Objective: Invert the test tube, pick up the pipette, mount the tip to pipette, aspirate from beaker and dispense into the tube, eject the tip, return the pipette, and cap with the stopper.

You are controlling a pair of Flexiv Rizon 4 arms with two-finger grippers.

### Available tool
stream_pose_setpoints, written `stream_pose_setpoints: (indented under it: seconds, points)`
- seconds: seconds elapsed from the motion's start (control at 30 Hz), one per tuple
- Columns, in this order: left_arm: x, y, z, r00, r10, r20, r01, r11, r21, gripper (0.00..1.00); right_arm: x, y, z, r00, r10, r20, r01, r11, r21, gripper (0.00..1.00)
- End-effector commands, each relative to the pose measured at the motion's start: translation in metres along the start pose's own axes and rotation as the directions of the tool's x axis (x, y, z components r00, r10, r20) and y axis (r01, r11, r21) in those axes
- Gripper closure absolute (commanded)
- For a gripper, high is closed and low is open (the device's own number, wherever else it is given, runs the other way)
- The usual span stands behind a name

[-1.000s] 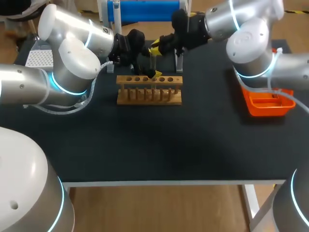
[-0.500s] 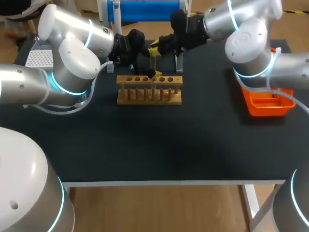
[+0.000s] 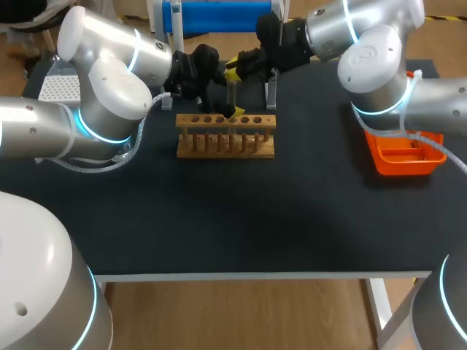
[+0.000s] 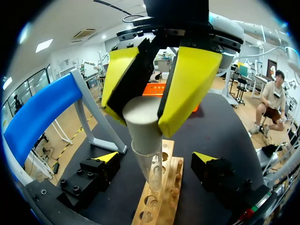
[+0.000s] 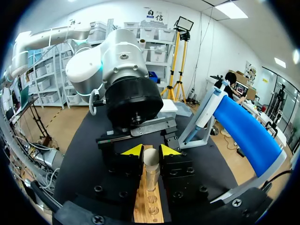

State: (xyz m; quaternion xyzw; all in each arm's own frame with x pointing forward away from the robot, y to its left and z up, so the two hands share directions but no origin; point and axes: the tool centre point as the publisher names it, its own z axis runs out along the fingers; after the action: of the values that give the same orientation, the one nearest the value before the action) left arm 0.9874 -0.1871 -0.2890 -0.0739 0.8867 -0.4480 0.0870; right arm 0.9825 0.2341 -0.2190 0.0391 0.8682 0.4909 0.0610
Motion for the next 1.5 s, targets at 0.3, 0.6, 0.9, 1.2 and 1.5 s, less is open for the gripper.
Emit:
stream_pose_setpoints:
  seconds: [0.3,0.6,0.9,1.2,1.5]
  points:
    - [0.0,0.0,-0.001,1.0,0.0,-0.002,0.0,1.0,-0.002,0.0,-0.003,-0.004,0.006,0.999,0.033,-0.008,-0.032,0.998,0.05,1.0]
    - [0.0,0.0,-0.001,1.0,0.0,-0.002,0.0,1.0,-0.002,0.0,-0.004,-0.002,0.0,0.999,0.044,-0.003,-0.044,0.998,0.042,1.0]
    - [0.0,0.0,-0.001,1.0,0.0,-0.002,0.0,1.0,-0.002,0.0,-0.005,0.0,-0.01,0.999,0.046,0.013,-0.046,0.998,0.032,1.0]
    - [0.0,0.0,-0.001,1.0,0.0,-0.002,0.0,1.0,-0.002,0.0,0.003,-0.006,-0.008,0.999,0.042,0.001,-0.042,0.998,0.041,1.0]
    - [0.0,0.0,-0.001,1.0,0.0,-0.002,0.0,1.0,-0.002,0.0,0.003,-0.016,-0.004,0.999,0.054,0.002,-0.054,0.997,0.061,1.0]
